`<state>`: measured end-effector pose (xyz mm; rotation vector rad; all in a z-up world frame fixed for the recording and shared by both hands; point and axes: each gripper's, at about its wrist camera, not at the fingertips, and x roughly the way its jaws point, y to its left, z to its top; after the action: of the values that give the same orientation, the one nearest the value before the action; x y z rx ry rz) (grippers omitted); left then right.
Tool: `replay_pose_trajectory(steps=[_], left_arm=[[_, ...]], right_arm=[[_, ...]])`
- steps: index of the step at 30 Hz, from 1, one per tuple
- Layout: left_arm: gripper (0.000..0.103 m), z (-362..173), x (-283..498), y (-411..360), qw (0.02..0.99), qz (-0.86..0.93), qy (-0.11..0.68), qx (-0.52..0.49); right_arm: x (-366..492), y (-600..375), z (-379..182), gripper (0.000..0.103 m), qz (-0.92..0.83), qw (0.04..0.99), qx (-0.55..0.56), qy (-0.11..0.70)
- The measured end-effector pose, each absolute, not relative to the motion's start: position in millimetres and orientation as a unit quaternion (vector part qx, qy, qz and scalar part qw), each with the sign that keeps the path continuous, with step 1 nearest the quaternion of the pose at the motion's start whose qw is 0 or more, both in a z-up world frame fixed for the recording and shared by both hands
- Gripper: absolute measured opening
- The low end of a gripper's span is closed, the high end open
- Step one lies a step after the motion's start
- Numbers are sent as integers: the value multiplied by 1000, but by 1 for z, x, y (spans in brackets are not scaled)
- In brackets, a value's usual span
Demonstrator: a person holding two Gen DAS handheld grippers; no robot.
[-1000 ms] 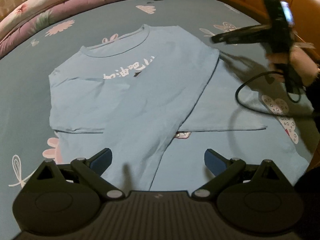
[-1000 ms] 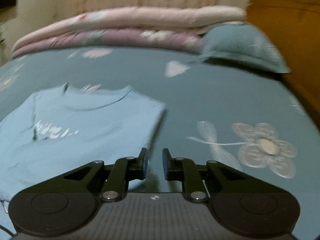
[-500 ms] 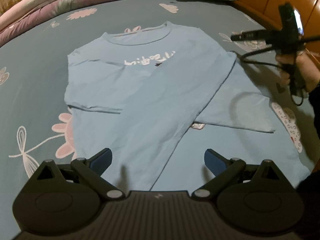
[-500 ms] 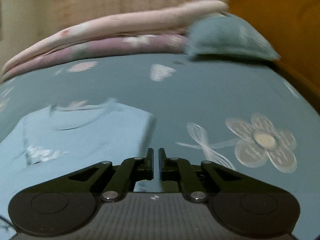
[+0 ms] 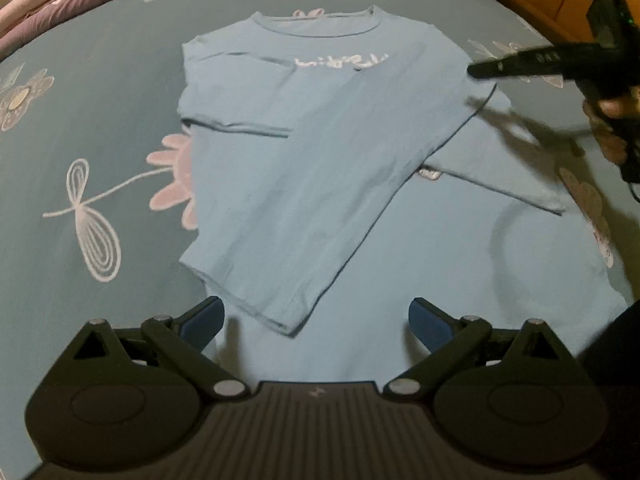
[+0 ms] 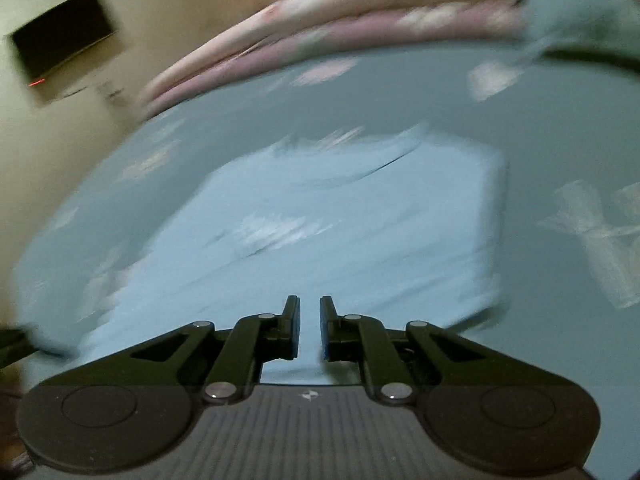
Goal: Fold clothes
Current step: 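Move the right gripper to the shirt side edge, then close the right gripper on the shirt side edge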
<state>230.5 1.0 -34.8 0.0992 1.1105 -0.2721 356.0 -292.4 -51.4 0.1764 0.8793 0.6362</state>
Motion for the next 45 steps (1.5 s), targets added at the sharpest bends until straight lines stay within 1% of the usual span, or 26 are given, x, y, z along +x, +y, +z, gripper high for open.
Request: replay_pose_trajectory(steps=[2, 12, 16, 17, 18, 24, 29, 34, 35, 38, 42, 43, 44, 45], left_arm=[[99, -34, 230, 3, 842, -129, 522, 49], [99, -33, 227, 15, 847, -146, 507, 57], [99, -35, 228, 21, 845, -168, 503, 75], [99, -36, 229, 24, 844, -174, 501, 77], [99, -36, 229, 27, 844, -180, 499, 77], [98, -44, 233, 48, 836, -215, 498, 83], [98, -49, 234, 61, 833, -234, 495, 84], [98, -49, 231, 72, 835, -240, 489, 79], [98, -49, 231, 74, 835, -241, 488, 78], [98, -48, 229, 80, 837, -244, 484, 73], [98, -50, 229, 87, 838, -250, 481, 63], [98, -50, 229, 88, 838, -251, 480, 63], [98, -51, 229, 88, 838, -252, 480, 62], [98, -51, 230, 89, 838, -253, 480, 62]], right_arm=[[350, -269, -58, 13, 355, 820, 87, 440], [321, -210, -86, 15, 386, 761, 134, 503], [310, -187, -97, 21, 397, 736, 153, 527], [310, -190, -100, 25, 388, 734, 178, 528], [310, -193, -103, 25, 379, 733, 202, 528], [300, -203, -120, 25, 316, 737, 331, 498], [295, -206, -139, 25, 266, 721, 435, 470], [283, -200, -136, 27, 234, 735, 442, 458], [283, -203, -133, 30, 215, 744, 442, 452], [279, -218, -123, 32, 156, 766, 448, 434], [272, -216, -119, 32, 102, 784, 452, 413], [272, -211, -119, 36, 102, 786, 453, 407], [272, -206, -120, 47, 102, 789, 454, 402], [271, -201, -120, 53, 102, 791, 455, 397]])
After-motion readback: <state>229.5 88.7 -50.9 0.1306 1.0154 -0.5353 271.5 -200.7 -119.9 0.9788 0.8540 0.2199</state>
